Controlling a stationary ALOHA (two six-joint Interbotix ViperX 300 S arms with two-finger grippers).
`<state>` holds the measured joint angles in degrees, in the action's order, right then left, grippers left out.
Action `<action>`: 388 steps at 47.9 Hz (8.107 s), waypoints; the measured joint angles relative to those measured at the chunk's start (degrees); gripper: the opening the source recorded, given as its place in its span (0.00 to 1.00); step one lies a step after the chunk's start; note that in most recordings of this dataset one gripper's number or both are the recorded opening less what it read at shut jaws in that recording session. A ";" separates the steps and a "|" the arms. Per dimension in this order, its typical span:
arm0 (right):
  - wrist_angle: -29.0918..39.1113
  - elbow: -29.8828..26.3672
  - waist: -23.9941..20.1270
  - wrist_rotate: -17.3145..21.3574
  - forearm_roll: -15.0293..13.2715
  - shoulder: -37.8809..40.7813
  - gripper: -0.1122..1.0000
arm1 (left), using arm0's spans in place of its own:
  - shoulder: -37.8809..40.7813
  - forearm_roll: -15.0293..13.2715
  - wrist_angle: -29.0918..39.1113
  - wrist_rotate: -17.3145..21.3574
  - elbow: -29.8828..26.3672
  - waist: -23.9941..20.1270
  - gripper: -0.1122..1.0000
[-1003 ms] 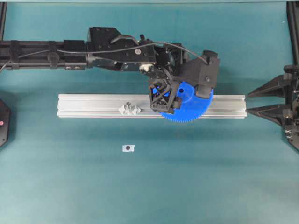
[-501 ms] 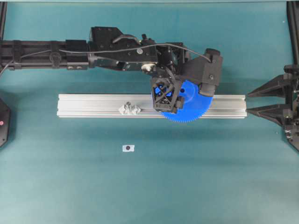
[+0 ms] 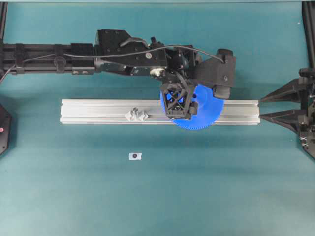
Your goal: Insert the large gear onto the shaft.
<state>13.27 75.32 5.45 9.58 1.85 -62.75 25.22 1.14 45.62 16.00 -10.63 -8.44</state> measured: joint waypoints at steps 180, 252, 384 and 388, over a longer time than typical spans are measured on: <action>-0.35 0.09 -1.14 0.09 0.00 -1.05 0.64 | 5.54 0.35 16.52 1.67 -16.08 0.97 0.94; 10.20 0.09 -0.44 0.18 -0.79 -6.42 0.64 | -22.06 0.35 1.76 -4.13 18.37 2.72 0.93; 8.26 0.79 1.41 0.18 -1.58 -9.14 0.64 | -59.50 0.35 -41.13 -15.56 68.12 7.12 0.93; 8.09 0.79 1.41 0.18 -1.67 -9.14 0.64 | -59.59 0.35 -42.28 -15.56 68.38 7.38 0.93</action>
<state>21.36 76.11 6.86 9.76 0.18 -71.89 -34.37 1.49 3.34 0.44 57.74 -1.05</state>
